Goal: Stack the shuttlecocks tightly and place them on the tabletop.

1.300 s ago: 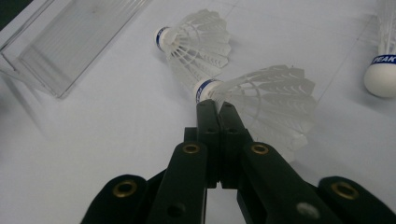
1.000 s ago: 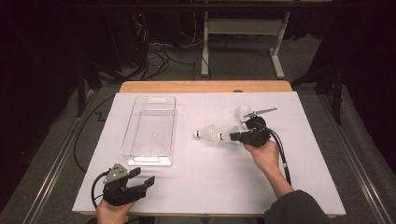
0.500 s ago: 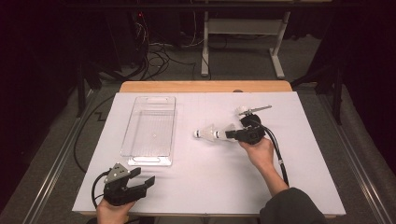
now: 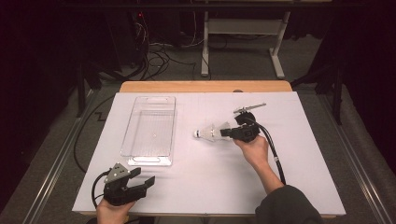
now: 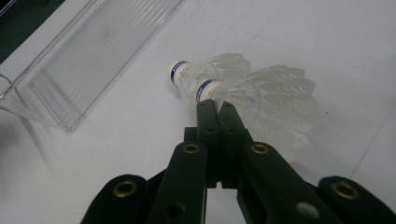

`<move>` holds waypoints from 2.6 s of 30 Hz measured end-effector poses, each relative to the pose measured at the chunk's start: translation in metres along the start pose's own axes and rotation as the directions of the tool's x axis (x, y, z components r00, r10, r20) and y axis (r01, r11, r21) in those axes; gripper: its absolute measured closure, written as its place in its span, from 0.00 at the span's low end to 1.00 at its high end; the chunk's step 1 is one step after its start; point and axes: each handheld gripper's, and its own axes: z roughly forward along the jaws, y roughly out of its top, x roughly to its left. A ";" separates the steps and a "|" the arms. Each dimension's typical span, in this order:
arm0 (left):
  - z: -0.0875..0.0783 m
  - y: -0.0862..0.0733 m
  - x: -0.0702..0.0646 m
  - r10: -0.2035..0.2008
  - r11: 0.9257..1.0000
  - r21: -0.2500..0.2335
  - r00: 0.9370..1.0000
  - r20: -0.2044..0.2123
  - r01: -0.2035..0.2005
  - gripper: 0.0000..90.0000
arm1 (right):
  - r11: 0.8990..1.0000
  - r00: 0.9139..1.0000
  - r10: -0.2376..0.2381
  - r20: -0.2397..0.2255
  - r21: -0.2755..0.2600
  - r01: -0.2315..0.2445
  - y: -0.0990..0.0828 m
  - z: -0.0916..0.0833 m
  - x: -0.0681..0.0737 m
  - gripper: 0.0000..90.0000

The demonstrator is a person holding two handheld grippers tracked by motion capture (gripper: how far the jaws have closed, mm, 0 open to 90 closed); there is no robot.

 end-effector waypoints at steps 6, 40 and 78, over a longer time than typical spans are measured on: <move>0.000 0.000 0.000 -0.002 1.000 0.000 1.000 0.000 0.002 0.38 | 1.000 1.000 0.002 -0.010 0.002 -0.002 0.001 0.005 0.001 1.00; 0.000 0.000 0.000 0.002 1.000 0.001 1.000 0.000 -0.002 0.38 | 1.000 0.999 0.006 -0.046 -0.008 -0.007 0.006 0.023 0.006 1.00; -0.001 0.000 0.000 0.005 1.000 0.000 1.000 0.001 -0.005 0.38 | 1.000 1.000 0.019 0.004 0.002 -0.019 0.007 0.034 0.001 0.96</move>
